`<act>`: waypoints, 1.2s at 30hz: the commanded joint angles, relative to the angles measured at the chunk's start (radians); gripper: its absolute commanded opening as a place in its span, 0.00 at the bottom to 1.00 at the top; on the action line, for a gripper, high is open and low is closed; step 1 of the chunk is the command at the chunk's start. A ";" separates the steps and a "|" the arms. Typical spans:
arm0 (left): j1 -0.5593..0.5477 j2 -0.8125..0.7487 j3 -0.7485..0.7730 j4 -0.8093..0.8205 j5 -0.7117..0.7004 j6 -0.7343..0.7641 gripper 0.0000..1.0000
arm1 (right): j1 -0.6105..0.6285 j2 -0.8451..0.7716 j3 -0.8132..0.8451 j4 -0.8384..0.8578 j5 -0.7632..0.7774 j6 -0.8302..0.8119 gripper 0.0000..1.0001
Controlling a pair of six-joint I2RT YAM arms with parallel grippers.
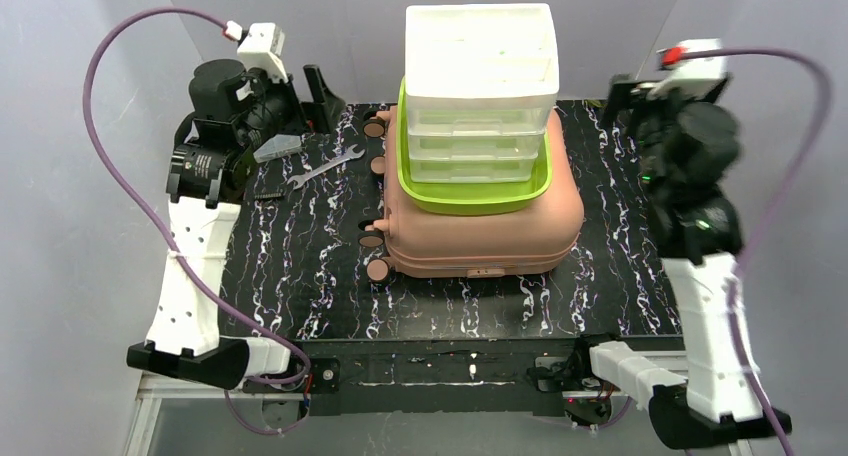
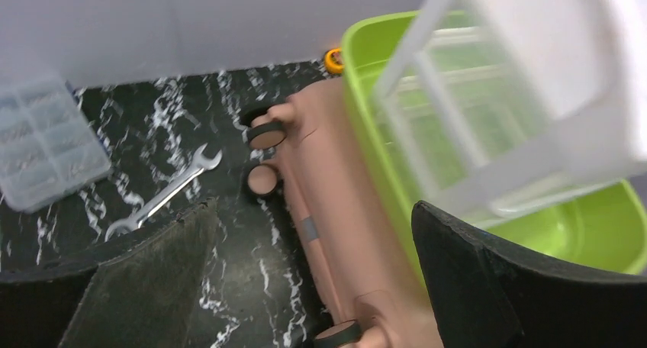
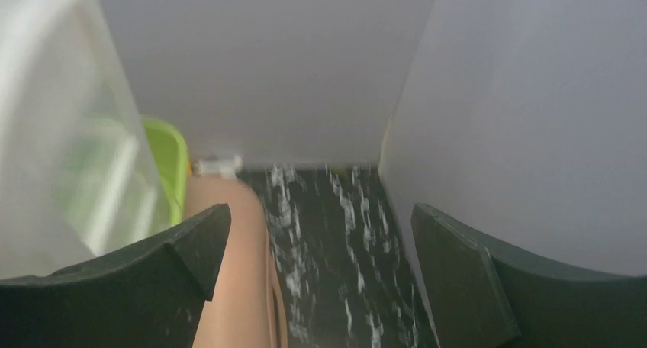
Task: Open, take out, and arrange the luggage
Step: Position the luggage at the center of the board.
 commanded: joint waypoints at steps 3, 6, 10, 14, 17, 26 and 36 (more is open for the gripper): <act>0.153 -0.006 -0.233 0.090 0.070 -0.046 0.99 | -0.021 0.107 -0.437 0.224 0.166 0.005 0.98; 0.166 -0.005 -0.304 0.128 0.077 -0.030 0.99 | -0.082 0.135 -0.485 0.278 0.172 0.055 0.98; 0.166 0.002 -0.353 0.166 0.104 -0.021 0.99 | -0.153 0.170 -0.495 0.299 0.131 0.097 0.98; 0.167 0.040 -0.414 0.221 0.142 -0.042 0.99 | -0.182 0.251 -0.505 0.277 0.018 0.113 0.98; 0.167 0.112 -0.467 0.262 0.114 -0.057 0.99 | -0.197 0.376 -0.508 0.228 -0.114 0.118 0.98; 0.166 0.107 -0.518 0.245 -0.008 0.010 0.99 | -0.180 0.540 -0.469 0.049 -0.806 0.035 0.90; 0.179 0.116 -0.465 0.144 -0.105 0.033 0.99 | -0.060 0.558 -0.485 0.116 -0.837 0.060 0.92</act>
